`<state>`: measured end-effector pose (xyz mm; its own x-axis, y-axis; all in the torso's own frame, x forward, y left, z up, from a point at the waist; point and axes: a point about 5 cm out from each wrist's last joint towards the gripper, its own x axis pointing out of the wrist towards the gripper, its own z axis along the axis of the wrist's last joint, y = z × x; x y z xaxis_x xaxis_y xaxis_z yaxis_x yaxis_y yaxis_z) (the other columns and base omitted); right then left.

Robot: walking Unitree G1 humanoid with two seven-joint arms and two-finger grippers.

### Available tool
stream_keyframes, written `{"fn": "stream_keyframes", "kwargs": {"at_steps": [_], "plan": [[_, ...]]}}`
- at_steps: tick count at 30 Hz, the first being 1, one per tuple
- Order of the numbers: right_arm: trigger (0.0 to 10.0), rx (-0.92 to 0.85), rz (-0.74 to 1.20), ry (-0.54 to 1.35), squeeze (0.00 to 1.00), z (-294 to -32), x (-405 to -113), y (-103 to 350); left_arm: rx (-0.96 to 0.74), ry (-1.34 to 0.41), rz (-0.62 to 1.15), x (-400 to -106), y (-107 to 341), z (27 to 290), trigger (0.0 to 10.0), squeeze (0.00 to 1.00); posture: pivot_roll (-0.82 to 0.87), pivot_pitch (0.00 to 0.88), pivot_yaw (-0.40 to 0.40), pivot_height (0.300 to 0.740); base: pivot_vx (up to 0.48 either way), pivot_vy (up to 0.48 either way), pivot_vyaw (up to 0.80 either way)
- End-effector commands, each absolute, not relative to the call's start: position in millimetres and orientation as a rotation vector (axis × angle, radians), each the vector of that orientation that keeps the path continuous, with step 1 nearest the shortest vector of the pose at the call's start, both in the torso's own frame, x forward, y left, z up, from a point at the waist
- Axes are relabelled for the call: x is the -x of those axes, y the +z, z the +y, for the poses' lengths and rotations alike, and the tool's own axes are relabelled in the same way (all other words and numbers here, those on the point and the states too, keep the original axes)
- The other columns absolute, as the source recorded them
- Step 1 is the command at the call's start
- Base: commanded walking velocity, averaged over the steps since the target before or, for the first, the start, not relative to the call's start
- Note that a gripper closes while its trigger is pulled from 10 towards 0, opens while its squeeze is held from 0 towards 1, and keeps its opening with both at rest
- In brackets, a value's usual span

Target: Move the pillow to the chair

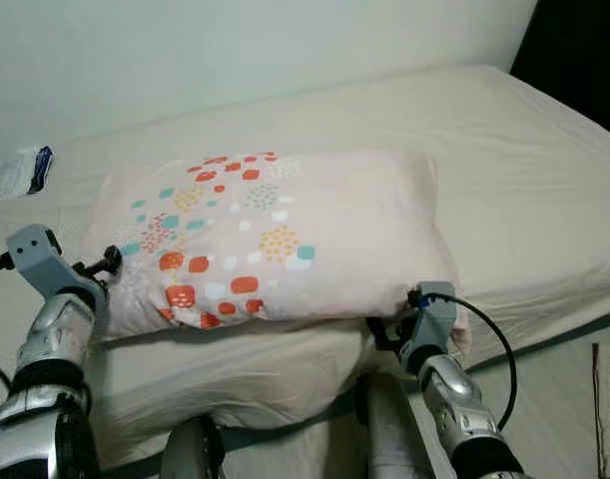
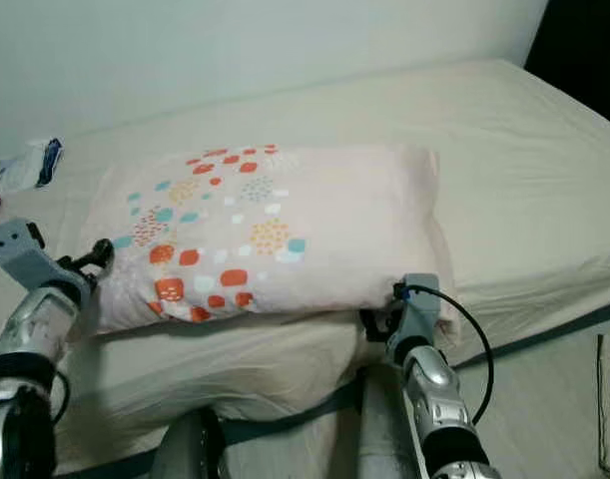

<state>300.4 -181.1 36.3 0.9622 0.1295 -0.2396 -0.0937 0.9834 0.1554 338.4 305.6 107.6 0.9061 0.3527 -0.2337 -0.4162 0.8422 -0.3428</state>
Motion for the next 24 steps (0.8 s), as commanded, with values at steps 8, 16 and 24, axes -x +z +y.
{"fn": "stream_keyframes", "kwargs": {"at_steps": [8, 16, 24], "plan": [[10.0, -0.179, 0.180, 0.103, 0.00, -180, -311, 52, 0.365, 0.467, 0.236, -331, 95, 315, 10.0, 0.00, -0.12, 0.131, 0.057, 0.565, 0.000, 0.000, 0.00], [10.0, -0.187, 0.166, 0.067, 0.00, -184, -312, 54, 0.383, 0.425, 0.309, -333, 86, 303, 10.0, 0.00, -0.12, 0.135, 0.059, 0.565, 0.000, 0.000, 0.00], [10.0, -0.209, 0.156, 0.053, 0.00, -187, -311, 55, 0.655, 0.328, 0.263, -345, 85, 276, 10.0, 0.00, -0.14, 0.143, 0.065, 0.565, 0.000, 0.000, 0.00]]}}
